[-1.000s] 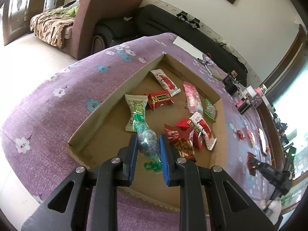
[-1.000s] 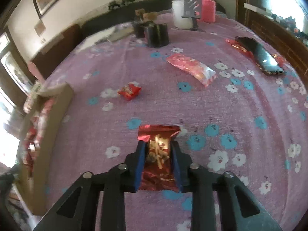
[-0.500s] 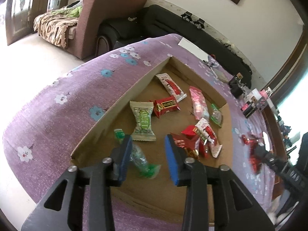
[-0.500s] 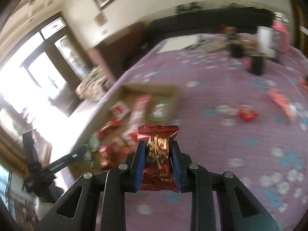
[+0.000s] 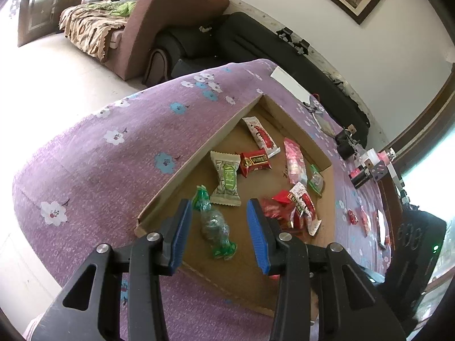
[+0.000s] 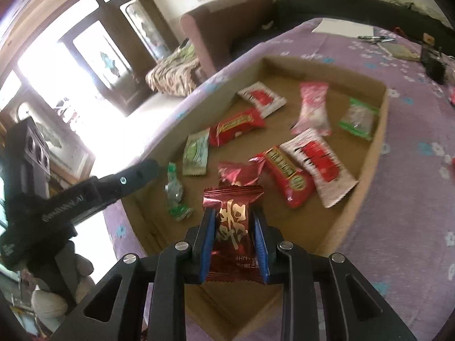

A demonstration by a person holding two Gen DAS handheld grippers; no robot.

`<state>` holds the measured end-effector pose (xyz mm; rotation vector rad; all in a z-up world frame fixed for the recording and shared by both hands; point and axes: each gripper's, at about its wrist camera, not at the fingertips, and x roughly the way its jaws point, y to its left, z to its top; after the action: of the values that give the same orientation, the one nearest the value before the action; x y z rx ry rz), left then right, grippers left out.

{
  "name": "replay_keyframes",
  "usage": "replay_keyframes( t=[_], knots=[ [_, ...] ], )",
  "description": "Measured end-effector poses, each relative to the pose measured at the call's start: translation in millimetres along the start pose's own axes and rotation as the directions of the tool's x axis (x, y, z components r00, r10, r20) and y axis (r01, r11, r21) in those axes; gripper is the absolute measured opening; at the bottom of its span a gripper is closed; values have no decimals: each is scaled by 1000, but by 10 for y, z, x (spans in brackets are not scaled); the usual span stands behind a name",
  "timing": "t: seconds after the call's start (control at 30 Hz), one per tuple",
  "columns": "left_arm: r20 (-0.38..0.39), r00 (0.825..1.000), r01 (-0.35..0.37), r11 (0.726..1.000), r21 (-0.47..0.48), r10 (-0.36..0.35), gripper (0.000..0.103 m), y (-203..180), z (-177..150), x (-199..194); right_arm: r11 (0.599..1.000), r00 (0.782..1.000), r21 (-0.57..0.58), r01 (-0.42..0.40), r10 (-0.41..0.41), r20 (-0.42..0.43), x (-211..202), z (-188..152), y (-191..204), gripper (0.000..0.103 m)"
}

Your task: Organize snacks

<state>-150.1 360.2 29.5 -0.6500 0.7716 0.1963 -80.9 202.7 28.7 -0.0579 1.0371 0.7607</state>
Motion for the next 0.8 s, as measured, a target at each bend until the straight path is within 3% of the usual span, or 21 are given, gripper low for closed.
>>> replay_keyframes(
  t=[0.13, 0.23, 0.37, 0.47, 0.63, 0.8],
  knots=[
    [-8, 1000, -5, 1000, 4, 5, 38, -21, -18, 4, 997, 999, -58, 53, -53, 3, 43, -71, 56, 29],
    [-9, 1000, 0, 1000, 11, 0, 47, -76, -48, -4, 995, 999, -84, 44, -44, 9, -9, -130, 93, 30],
    [-1, 1000, 1, 1000, 25, -1, 53, -154, -76, -54, 996, 997, -91, 15, -8, 73, -234, -180, 101, 49],
    [4, 1000, 1, 999, 37, -1, 53, -203, -94, -98, 998, 991, -63, -12, 20, 129, -438, -213, 13, 50],
    [5, 1000, 22, 998, 66, -22, 53, -364, -133, -160, 999, 976, 37, 0, -8, 217, -797, -334, -400, 56],
    [-20, 996, 87, 986, 140, -85, 53, -732, -209, -166, 978, 961, 185, 92, -136, 240, -1139, -503, -1158, 56]
  ],
)
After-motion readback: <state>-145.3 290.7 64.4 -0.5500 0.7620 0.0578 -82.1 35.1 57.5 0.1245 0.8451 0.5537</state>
